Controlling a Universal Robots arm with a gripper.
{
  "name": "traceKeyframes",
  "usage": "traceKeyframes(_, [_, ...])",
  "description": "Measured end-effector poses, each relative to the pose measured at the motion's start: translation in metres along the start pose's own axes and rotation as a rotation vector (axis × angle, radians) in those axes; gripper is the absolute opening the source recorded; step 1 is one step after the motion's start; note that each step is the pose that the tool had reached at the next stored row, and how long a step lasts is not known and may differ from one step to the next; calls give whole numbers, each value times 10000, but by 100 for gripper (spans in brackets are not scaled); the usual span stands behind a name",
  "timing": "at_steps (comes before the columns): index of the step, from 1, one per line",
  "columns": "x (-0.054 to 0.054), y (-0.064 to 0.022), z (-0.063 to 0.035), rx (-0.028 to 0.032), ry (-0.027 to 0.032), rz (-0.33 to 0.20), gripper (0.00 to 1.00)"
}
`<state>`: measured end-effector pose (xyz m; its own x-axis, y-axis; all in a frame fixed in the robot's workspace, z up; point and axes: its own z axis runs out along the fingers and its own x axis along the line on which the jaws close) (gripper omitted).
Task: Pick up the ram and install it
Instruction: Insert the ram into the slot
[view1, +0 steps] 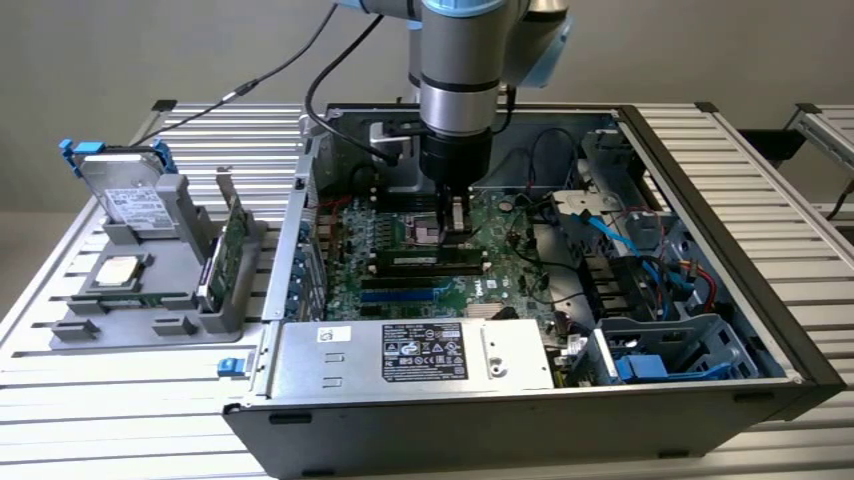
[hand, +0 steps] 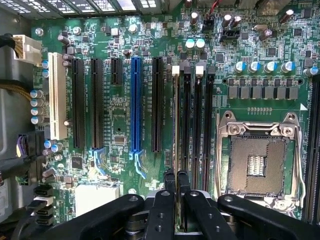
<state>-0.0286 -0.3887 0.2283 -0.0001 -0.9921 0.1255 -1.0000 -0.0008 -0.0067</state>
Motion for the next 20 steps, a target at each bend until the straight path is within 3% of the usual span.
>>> traceKeyframes(10, [-5, 4, 11, 12, 41, 0, 13])
traceKeyframes(12, [-11, 4, 21, 16, 79, 1, 13])
traceKeyframes(20, [-14, 4, 21, 16, 85, 1, 13])
